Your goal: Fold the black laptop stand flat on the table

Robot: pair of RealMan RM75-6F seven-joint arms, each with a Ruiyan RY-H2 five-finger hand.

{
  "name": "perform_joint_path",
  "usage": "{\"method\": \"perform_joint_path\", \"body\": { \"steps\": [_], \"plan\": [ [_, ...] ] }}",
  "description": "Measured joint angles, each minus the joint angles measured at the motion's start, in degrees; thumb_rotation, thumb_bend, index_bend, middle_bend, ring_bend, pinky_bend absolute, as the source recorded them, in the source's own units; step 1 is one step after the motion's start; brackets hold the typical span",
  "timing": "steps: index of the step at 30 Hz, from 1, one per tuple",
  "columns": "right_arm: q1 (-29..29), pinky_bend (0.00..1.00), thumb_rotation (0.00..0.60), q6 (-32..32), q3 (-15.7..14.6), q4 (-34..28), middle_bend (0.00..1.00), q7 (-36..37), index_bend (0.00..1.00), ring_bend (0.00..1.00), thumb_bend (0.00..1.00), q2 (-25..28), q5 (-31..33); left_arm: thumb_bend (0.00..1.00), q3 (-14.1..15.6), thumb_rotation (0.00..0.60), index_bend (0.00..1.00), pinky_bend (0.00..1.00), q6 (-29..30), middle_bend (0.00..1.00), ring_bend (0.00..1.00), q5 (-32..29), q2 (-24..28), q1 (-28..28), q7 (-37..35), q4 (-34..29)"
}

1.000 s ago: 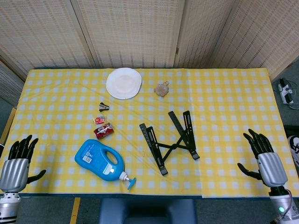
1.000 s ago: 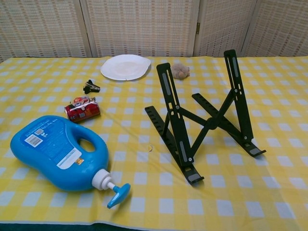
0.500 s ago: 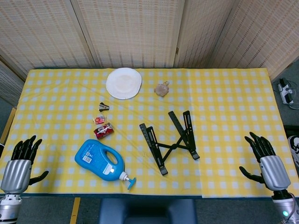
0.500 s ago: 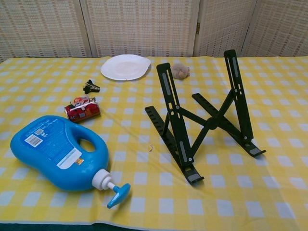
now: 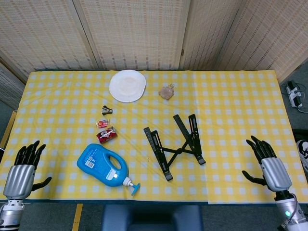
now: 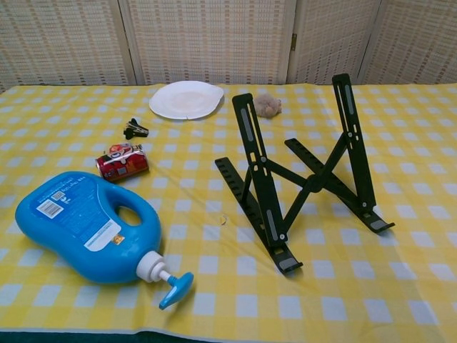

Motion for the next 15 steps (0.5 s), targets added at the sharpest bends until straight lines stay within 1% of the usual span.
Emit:
{"method": "perform_joint_path", "body": {
  "steps": [4,8,11,15],
  "plan": [
    [2.32,0.0,0.6,-4.46,0.24,-0.69,0.0,2.39,0.0,0.01,0.27,0.27,0.95,0.15,0.06,0.6,0.06,0.0,-0.23,0.02,0.03,-0.2,-0.1,-0.02,0.06,0.0],
    [4.86,0.0,0.6,-9.22,0.33,-1.13,0.0,8.3,0.0,0.01,0.27,0.97,1.54,0.15,0.2,0.6,0.06,0.0,-0.4,0.02,0.03,-0.24,-0.16,-0.03,0.17,-0.05],
    [6.93,0.0,0.6,-12.52,0.46,-0.92,0.0,15.18,0.0,0.01,0.27,1.32,1.68,0.15,0.23,0.6,0.06,0.0,-0.43,0.02,0.03,-0.29,-0.09,-0.02,0.27,-0.2],
    [9.99,0.0,0.6,-16.25,0.53,0.56,0.0,26.73,0.0,0.01,0.27,1.11,0.93,0.15,0.26,0.6,0.06,0.0,-0.35,0.02,0.03,-0.28,0.01,0.03,0.37,-0.34]
  ]
}}
